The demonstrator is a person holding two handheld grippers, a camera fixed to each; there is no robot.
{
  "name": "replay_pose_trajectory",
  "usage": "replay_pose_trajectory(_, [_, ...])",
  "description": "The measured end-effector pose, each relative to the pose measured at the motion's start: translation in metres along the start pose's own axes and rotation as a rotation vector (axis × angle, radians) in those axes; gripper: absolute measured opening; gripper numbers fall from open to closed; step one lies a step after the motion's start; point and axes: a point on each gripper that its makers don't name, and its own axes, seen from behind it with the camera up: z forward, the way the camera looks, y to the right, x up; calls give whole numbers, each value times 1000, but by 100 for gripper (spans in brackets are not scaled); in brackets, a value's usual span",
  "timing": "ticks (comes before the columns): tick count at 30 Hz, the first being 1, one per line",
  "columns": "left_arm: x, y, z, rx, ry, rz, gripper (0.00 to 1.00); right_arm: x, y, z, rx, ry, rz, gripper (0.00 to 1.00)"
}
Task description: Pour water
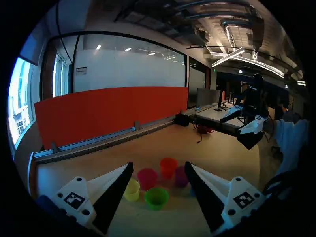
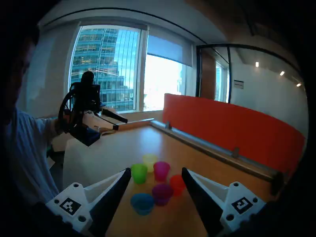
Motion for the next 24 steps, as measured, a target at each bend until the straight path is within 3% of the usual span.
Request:
replay_pose_trajectory(14, [-54, 0, 22, -9, -95, 30, 97, -56, -15, 26, 39, -110, -18, 99])
replay_pose_trajectory(24, [-98, -2, 35, -14, -167, 10, 97, -95, -23, 43, 56, -175, -29, 99])
